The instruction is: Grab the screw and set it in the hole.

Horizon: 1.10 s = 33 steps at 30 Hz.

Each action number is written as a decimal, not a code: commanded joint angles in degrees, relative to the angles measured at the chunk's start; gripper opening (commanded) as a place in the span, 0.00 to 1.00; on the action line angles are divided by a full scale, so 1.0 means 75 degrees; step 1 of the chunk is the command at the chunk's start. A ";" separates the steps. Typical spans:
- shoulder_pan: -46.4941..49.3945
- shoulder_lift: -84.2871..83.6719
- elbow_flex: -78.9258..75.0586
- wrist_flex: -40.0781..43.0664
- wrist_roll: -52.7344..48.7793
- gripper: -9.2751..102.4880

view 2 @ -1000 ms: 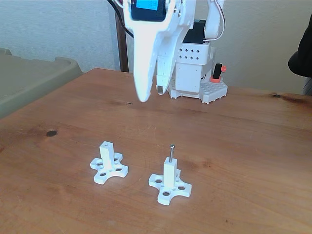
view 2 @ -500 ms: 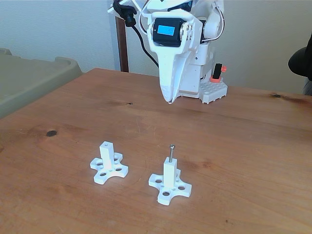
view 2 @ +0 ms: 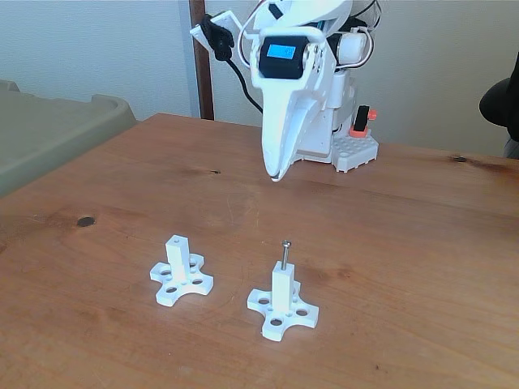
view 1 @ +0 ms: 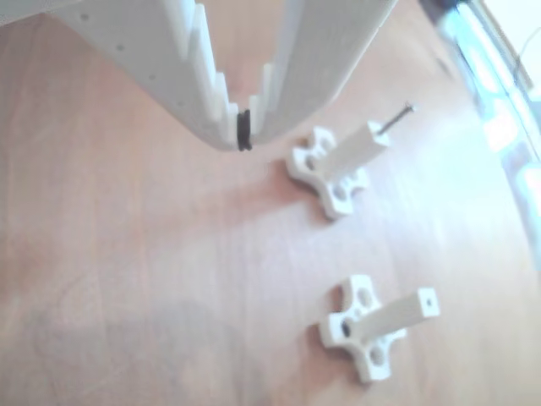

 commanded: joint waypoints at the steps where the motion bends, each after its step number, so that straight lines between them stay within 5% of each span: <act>1: -0.0059 0.0398 -0.0012 0.0387 -0.0012 0.04; 33: -0.0293 0.0668 0.0023 0.0574 -0.0328 0.04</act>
